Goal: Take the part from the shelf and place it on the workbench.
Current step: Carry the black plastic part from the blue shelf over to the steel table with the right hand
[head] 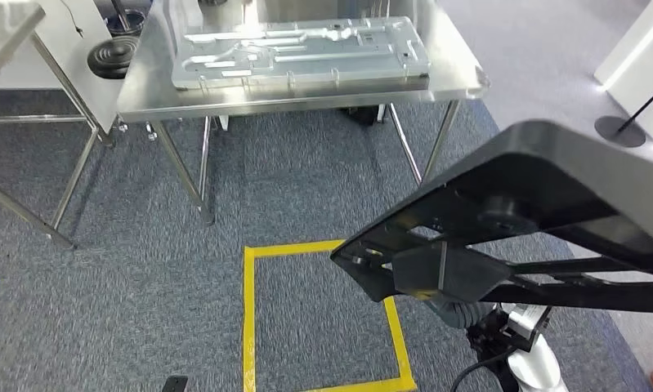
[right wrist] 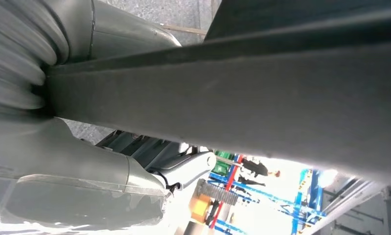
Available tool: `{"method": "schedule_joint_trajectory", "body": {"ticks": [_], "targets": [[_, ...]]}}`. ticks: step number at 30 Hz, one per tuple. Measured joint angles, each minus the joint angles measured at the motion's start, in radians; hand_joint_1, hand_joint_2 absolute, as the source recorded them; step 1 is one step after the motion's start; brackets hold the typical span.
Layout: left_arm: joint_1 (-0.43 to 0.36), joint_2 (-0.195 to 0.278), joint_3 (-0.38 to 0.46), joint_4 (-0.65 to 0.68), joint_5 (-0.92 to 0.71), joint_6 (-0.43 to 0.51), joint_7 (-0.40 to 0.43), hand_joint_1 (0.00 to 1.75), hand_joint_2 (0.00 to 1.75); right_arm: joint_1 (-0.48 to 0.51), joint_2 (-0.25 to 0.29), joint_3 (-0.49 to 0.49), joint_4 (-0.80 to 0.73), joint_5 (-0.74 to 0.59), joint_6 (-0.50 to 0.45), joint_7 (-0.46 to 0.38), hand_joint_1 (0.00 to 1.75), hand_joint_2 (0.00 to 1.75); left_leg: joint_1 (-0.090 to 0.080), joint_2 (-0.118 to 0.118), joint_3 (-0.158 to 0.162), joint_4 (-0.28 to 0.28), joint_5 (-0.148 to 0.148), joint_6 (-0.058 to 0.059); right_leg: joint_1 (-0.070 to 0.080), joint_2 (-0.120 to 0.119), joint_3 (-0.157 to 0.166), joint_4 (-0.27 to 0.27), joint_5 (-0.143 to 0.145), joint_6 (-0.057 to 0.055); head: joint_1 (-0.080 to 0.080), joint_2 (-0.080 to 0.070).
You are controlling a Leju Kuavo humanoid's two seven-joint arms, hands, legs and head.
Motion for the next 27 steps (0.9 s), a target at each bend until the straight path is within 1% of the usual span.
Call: {"method": "schedule_joint_trajectory", "body": {"ticks": [1, 2, 3, 4, 5, 7, 8, 9, 10, 11, 12, 13, 14, 15, 16, 17, 18, 19, 20, 21, 22, 23, 24, 25, 26, 27], "targets": [[0.001, 0.000, 0.000, 0.000, 0.000, 0.000, -0.001, 0.00, 1.75, 0.000, 0.001, 0.000, 0.000, 0.000, 0.000, 0.000, 1.55, 1.75, 0.000, 0.000, 0.001, -0.002, -0.002, -0.006, 0.002, 0.001, 0.000, -0.004, -0.001, -0.005, 0.000, 0.000], [0.001, 0.000, 0.000, 0.000, 0.000, 0.000, -0.003, 0.00, 1.75, 0.000, 0.001, 0.001, 0.000, 0.000, -0.001, 0.000, 1.55, 1.75, 0.000, 0.001, 0.003, -0.002, -0.006, -0.011, 0.000, 0.001, 0.003, -0.007, -0.002, -0.010, 0.000, 0.000], [0.001, 0.000, 0.000, 0.000, 0.000, 0.000, -0.005, 0.00, 1.75, 0.000, 0.002, 0.001, -0.001, 0.000, -0.002, 0.000, 1.55, 1.75, 0.001, 0.002, 0.002, 0.006, -0.013, -0.017, -0.003, 0.001, 0.008, -0.012, -0.003, -0.016, 0.000, 0.000], [0.001, 0.000, 0.000, 0.000, 0.000, 0.000, -0.007, 0.00, 1.75, 0.000, 0.003, 0.001, -0.001, 0.000, -0.003, 0.000, 1.55, 1.75, 0.001, 0.002, -0.008, 0.032, -0.028, -0.022, -0.006, 0.001, 0.015, -0.018, -0.004, -0.021, 0.000, 0.000], [0.001, 0.000, 0.000, 0.000, -0.001, 0.000, -0.009, 0.00, 1.75, 0.001, 0.004, 0.001, -0.001, 0.000, -0.004, 0.000, 1.55, 1.75, 0.001, 0.003, -0.029, 0.079, -0.051, -0.026, -0.008, -0.001, 0.021, -0.023, -0.005, -0.026, 0.000, 0.000], [0.003, 0.000, 0.000, 0.000, -0.002, 0.000, -0.010, 0.00, 1.75, 0.005, 0.006, 0.002, -0.001, 0.000, -0.004, 0.000, 1.55, 1.75, 0.003, 0.003, -0.103, 0.216, -0.106, -0.031, -0.006, -0.002, 0.029, -0.023, -0.011, -0.033, 0.000, 0.000], [0.005, 0.000, 0.000, 0.000, -0.003, 0.000, -0.010, 0.00, 1.75, 0.009, 0.007, 0.002, -0.001, 0.000, -0.004, 0.000, 1.55, 1.75, 0.003, 0.003, -0.137, 0.271, -0.119, -0.033, -0.005, -0.002, 0.032, -0.022, -0.015, -0.034, 0.000, 0.000], [0.007, 0.001, 0.000, 0.000, -0.002, 0.000, -0.010, 0.00, 1.75, 0.013, 0.007, 0.002, -0.001, 0.000, -0.004, 0.000, 1.55, 1.75, 0.004, 0.003, -0.157, 0.293, -0.111, -0.034, -0.004, -0.001, 0.037, -0.021, -0.020, -0.034, 0.000, 0.000], [0.009, 0.001, 0.001, 0.000, -0.001, 0.000, -0.011, 0.00, 1.75, 0.017, 0.007, 0.002, -0.001, 0.000, -0.004, 0.000, 1.55, 1.75, 0.004, 0.003, -0.156, 0.274, -0.082, -0.034, -0.004, 0.000, 0.042, -0.019, -0.025, -0.033, 0.000, 0.000], [0.010, 0.002, 0.001, 0.000, 0.001, 0.000, -0.012, 0.00, 1.75, 0.019, 0.007, 0.002, -0.001, 0.000, -0.004, -0.001, 1.55, 1.75, 0.004, 0.003, -0.136, 0.216, -0.037, -0.032, -0.004, 0.001, 0.049, -0.017, -0.031, -0.032, 0.000, 0.000], [0.010, 0.003, 0.002, 0.000, 0.004, 0.000, -0.013, 0.00, 1.75, 0.020, 0.007, 0.003, -0.001, 0.000, -0.003, -0.001, 1.55, 1.75, 0.004, 0.003, -0.108, 0.146, 0.002, -0.028, -0.004, 0.002, 0.055, -0.015, -0.038, -0.029, 0.000, 0.000], [0.011, 0.003, 0.002, 0.000, 0.006, 0.000, -0.014, 0.00, 1.75, 0.019, 0.007, 0.003, -0.001, 0.000, -0.002, -0.001, 1.55, 1.75, 0.003, 0.003, -0.081, 0.082, 0.030, -0.025, -0.002, 0.004, 0.059, -0.011, -0.044, -0.025, 0.000, 0.000], [0.011, 0.004, 0.003, 0.000, 0.009, 0.000, -0.015, 0.00, 1.75, 0.018, 0.007, 0.004, -0.001, 0.000, -0.001, -0.002, 1.55, 1.75, 0.001, 0.002, -0.064, 0.041, 0.043, -0.019, -0.001, 0.004, 0.061, -0.009, -0.049, -0.020, 0.000, 0.000], [0.012, 0.004, 0.004, 0.000, 0.012, 0.000, -0.016, 0.00, 1.75, 0.017, 0.007, 0.006, -0.001, -0.001, 0.001, -0.002, 1.55, 1.75, 0.000, 0.002, -0.057, 0.025, 0.042, -0.014, 0.000, 0.005, 0.060, -0.008, -0.051, -0.015, 0.000, 0.000], [0.015, 0.004, 0.007, 0.000, 0.014, 0.000, -0.018, 0.00, 1.75, 0.015, 0.007, 0.008, -0.001, -0.001, 0.002, -0.003, 1.55, 1.75, -0.003, 0.001, -0.057, 0.021, 0.039, -0.009, 0.001, 0.006, 0.060, -0.008, -0.052, -0.009, 0.000, 0.000], [0.017, 0.004, 0.010, 0.000, 0.017, 0.000, -0.020, 0.00, 1.75, 0.014, 0.007, 0.010, -0.001, -0.001, 0.003, -0.004, 1.55, 1.75, -0.001, 0.001, -0.056, 0.019, 0.040, -0.003, 0.000, 0.006, 0.060, -0.010, -0.053, -0.003, 0.000, 0.000], [0.020, 0.005, 0.013, 0.000, 0.019, 0.001, -0.022, 0.00, 1.75, 0.013, 0.007, 0.012, 0.000, -0.002, 0.003, -0.005, 1.55, 1.75, 0.000, 0.001, -0.052, 0.014, 0.040, 0.003, -0.001, 0.005, 0.060, -0.005, -0.058, 0.002, 0.000, 0.000], [0.021, 0.005, 0.016, 0.000, 0.019, 0.001, -0.024, 0.00, 1.75, 0.011, 0.007, 0.014, -0.001, -0.003, 0.002, -0.006, 1.55, 1.75, 0.002, 0.002, -0.048, 0.009, 0.041, 0.008, -0.001, 0.004, 0.053, 0.014, -0.070, 0.007, 0.000, 0.000], [0.021, 0.005, 0.017, 0.000, 0.017, 0.001, -0.025, 0.00, 1.75, 0.009, 0.007, 0.015, -0.001, -0.004, 0.000, -0.007, 1.55, 1.75, 0.005, 0.002, -0.043, 0.004, 0.041, 0.014, -0.003, 0.003, 0.034, 0.055, -0.091, 0.012, 0.000, 0.000], [0.021, 0.005, 0.017, 0.000, 0.015, 0.000, -0.026, 0.00, 1.75, 0.009, 0.007, 0.016, -0.001, -0.005, -0.004, -0.008, 1.55, 1.75, 0.005, 0.002, -0.040, 0.002, 0.039, 0.017, -0.005, 0.002, 0.002, 0.117, -0.118, 0.015, 0.000, 0.000], [0.022, 0.005, 0.017, 0.000, 0.011, 0.000, -0.027, 0.00, 1.75, 0.012, 0.007, 0.016, -0.001, -0.005, -0.009, -0.008, 1.55, 1.75, 0.005, 0.002, -0.038, 0.002, 0.037, 0.019, -0.007, 0.002, -0.039, 0.189, -0.146, 0.019, 0.000, 0.000], [0.023, 0.005, 0.017, 0.000, 0.007, 0.000, -0.027, 0.00, 1.75, 0.018, 0.006, 0.016, -0.001, -0.005, -0.015, -0.008, 1.55, 1.75, 0.005, 0.002, -0.035, 0.003, 0.034, 0.020, -0.009, 0.002, -0.079, 0.252, -0.163, 0.022, 0.000, 0.000], [0.024, 0.005, 0.017, 0.000, 0.003, 0.000, -0.028, 0.00, 1.75, 0.026, 0.006, 0.016, -0.002, -0.005, -0.020, -0.008, 1.55, 1.75, 0.005, 0.002, -0.032, 0.003, 0.030, 0.020, -0.010, 0.002, -0.104, 0.285, -0.161, 0.023, 0.000, 0.000], [0.024, 0.005, 0.017, 0.000, -0.002, -0.001, -0.027, 0.00, 1.75, 0.036, 0.005, 0.016, -0.005, -0.005, -0.026, -0.008, 1.55, 1.75, 0.005, 0.001, -0.026, 0.003, 0.026, 0.019, -0.011, 0.002, -0.109, 0.275, -0.137, 0.024, 0.000, 0.000], [0.024, 0.005, 0.016, 0.000, -0.007, -0.002, -0.027, 0.00, 1.75, 0.046, 0.003, 0.016, -0.011, -0.005, -0.032, -0.010, 1.55, 1.75, 0.005, 0.001, -0.019, 0.003, 0.021, 0.018, -0.011, 0.002, -0.093, 0.223, -0.095, 0.022, 0.000, 0.000], [0.023, 0.005, 0.016, 0.000, -0.011, -0.003, -0.026, 0.00, 1.75, 0.055, 0.001, 0.016, -0.017, -0.005, -0.037, -0.013, 1.55, 1.75, 0.005, 0.000, -0.012, 0.003, 0.015, 0.015, -0.011, 0.000, -0.063, 0.146, -0.049, 0.018, 0.000, 0.000]]}}
